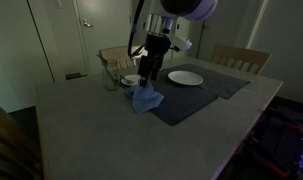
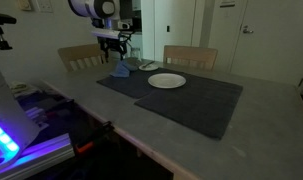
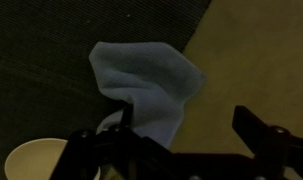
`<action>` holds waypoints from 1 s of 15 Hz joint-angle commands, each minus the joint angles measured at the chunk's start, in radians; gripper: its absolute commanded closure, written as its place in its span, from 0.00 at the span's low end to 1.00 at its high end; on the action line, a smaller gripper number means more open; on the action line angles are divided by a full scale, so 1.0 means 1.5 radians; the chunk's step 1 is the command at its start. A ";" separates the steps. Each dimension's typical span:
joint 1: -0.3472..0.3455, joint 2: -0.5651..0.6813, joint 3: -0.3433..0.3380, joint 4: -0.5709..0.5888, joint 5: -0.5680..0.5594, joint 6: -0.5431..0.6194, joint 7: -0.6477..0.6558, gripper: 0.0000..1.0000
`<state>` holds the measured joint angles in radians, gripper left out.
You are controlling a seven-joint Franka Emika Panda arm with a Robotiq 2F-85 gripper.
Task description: Use the towel to wipe the plate
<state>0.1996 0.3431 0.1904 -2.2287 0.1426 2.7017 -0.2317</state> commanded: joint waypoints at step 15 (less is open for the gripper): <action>0.035 0.107 -0.071 0.002 -0.129 0.225 0.128 0.00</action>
<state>0.2070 0.4932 0.1458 -2.2199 -0.0095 2.9489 -0.1210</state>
